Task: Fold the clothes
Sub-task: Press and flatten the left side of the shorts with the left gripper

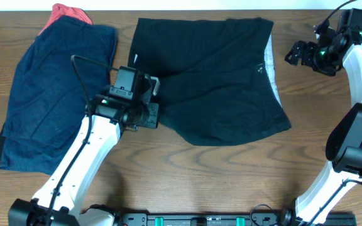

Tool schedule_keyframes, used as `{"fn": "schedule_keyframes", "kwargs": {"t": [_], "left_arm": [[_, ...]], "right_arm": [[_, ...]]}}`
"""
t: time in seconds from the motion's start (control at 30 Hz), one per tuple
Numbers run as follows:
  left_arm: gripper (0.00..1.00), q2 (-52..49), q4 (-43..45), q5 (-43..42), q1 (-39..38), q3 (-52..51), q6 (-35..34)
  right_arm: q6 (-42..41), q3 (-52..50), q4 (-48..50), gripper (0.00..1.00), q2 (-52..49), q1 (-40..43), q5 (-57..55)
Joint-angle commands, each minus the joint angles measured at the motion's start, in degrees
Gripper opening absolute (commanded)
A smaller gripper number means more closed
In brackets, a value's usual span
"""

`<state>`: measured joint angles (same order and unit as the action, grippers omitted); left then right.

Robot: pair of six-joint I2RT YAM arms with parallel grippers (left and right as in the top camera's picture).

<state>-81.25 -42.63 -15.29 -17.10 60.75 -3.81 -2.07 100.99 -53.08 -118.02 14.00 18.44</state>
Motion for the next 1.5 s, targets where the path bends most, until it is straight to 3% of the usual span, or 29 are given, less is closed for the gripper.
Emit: {"fn": "schedule_keyframes", "kwargs": {"t": [0.0, 0.17, 0.3, 0.4, 0.43, 0.73, 0.9, 1.23, 1.47], "left_arm": [[0.06, -1.64, -0.35, 0.07, -0.02, 0.00, -2.54], [0.07, -6.14, 5.05, 8.55, -0.02, -0.11, -4.02], [0.07, -10.62, 14.69, 14.80, -0.02, -0.11, -4.02], [0.89, -13.70, 20.11, 17.59, 0.02, -0.09, -4.04], [1.00, -14.21, 20.70, 17.75, 0.04, -0.09, -4.04], [0.98, -9.97, 6.75, 16.37, 0.02, 0.44, -10.01], [0.99, -11.08, 6.21, 15.74, -0.02, -0.70, -9.77], [0.61, -17.40, 8.94, 7.80, -0.09, -1.46, -5.81], [0.62, -24.04, 14.27, 6.71, -0.09, -1.46, -1.31]], "right_arm": [[1.07, 0.52, -0.63, 0.99, 0.48, -0.59, 0.02], [1.07, 0.52, -1.11, 0.99, 0.48, -0.59, 0.04], [1.05, 0.52, -1.40, 0.99, 0.48, -0.59, 0.02], [1.05, 0.52, -1.68, 0.99, 0.48, -0.59, 0.02], [1.07, 0.52, -1.81, 0.99, 0.48, -0.59, 0.02], [1.07, 0.52, -1.49, 0.99, 0.48, -0.59, 0.00], [1.03, 0.52, -1.09, 0.99, 0.48, -0.59, 0.02], [1.05, 0.52, -1.09, 0.99, 0.48, -0.59, 0.02], [1.07, 0.52, -1.11, 0.99, 0.48, -0.59, 0.00]]}}
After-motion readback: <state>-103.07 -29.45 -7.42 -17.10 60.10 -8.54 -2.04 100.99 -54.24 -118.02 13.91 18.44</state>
